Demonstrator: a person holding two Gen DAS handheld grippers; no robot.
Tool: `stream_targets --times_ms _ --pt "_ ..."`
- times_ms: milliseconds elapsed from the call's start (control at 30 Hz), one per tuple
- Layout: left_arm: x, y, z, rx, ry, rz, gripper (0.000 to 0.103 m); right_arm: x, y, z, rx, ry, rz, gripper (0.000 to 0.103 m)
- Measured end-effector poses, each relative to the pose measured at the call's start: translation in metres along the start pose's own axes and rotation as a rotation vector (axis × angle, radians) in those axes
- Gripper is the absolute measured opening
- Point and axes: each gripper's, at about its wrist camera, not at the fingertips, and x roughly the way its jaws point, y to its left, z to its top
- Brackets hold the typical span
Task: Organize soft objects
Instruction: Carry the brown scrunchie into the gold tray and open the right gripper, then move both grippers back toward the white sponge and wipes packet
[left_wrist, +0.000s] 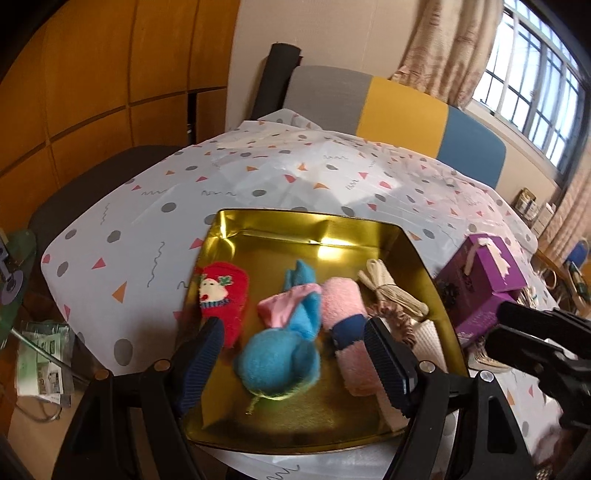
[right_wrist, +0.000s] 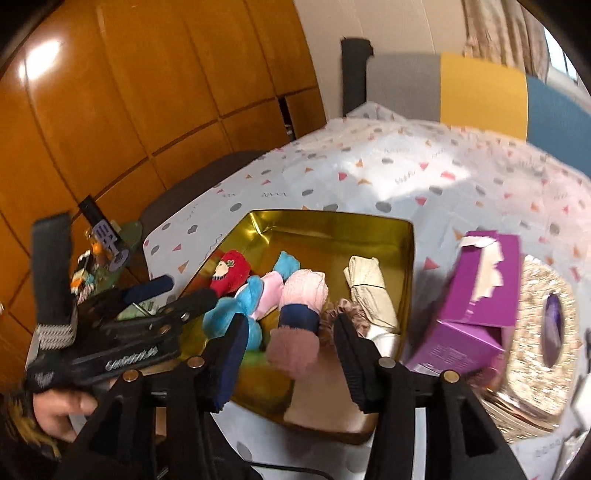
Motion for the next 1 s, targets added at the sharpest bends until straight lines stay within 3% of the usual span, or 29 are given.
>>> stream_targets --times_ms 100,433,1000 --pt "-0.004 -0.009 -0.002 0.023 -0.005 -0.010 0.078 -0.016 -0.001 -0.011 -0.017 -0.019 -0.042 0.058" --pt "-0.011 -0.043 -0.010 0.125 -0.003 -0.044 0.078 -0.055 -0.035 -0.039 0.048 -0.064 -0.171 0.058" --pt "-0.014 -0.099 -0.025 0.276 0.027 -0.131 0.078 -0.135 -0.161 -0.079 0.359 -0.159 -0.474 0.058"
